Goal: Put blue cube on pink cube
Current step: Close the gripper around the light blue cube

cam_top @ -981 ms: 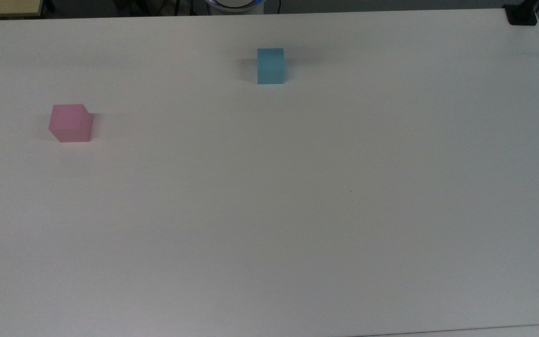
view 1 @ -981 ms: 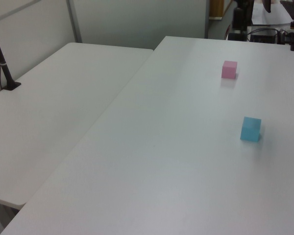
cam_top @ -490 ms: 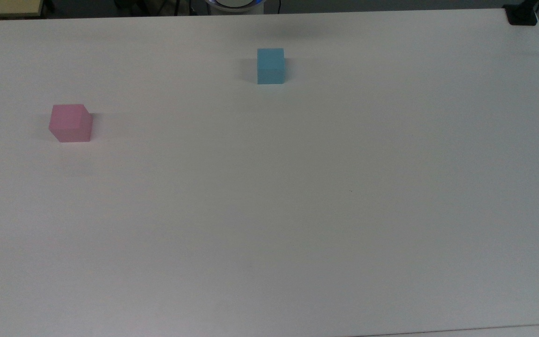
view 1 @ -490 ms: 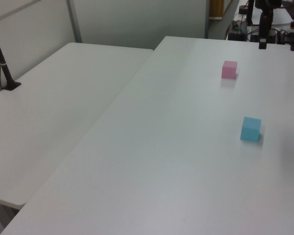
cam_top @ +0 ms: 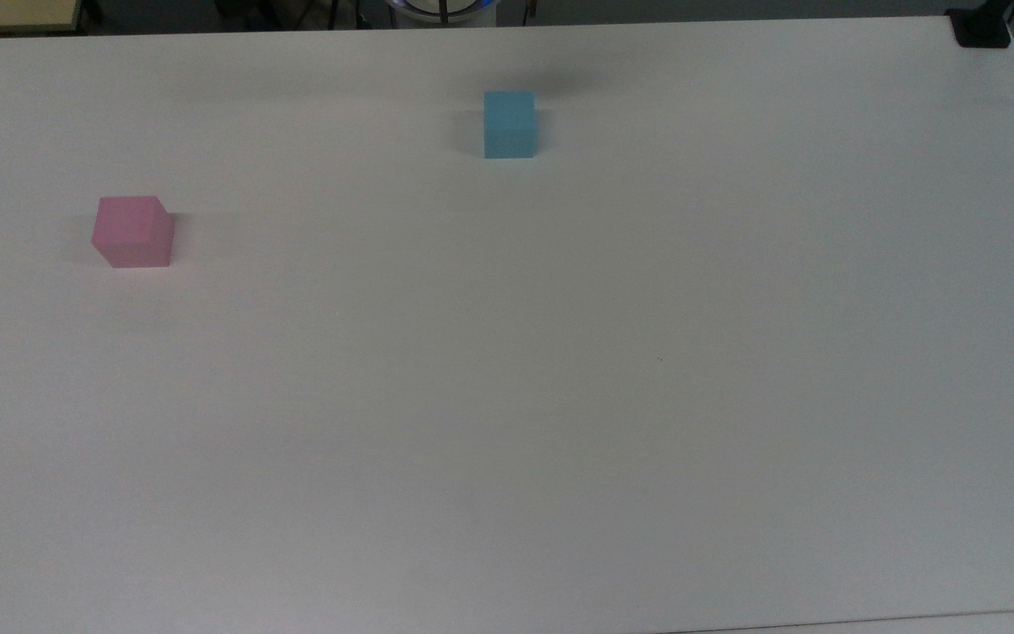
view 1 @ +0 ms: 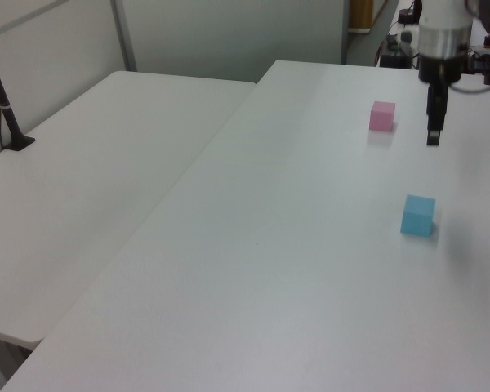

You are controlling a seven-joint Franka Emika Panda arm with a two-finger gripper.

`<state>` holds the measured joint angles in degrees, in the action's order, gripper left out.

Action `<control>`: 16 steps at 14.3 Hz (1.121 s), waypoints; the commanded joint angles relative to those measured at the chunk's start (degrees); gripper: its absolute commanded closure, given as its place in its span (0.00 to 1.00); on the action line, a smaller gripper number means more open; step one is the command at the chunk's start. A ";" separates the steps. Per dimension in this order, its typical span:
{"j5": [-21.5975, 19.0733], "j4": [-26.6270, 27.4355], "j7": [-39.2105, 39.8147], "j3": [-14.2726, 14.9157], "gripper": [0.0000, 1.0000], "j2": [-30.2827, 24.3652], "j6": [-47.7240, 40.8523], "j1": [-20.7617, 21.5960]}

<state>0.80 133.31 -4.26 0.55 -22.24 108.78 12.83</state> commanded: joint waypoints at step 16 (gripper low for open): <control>-0.71 13.99 -4.79 0.25 0.00 9.14 23.32 4.57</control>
<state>0.80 146.57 -7.52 0.50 -14.41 129.17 16.01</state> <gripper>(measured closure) 0.000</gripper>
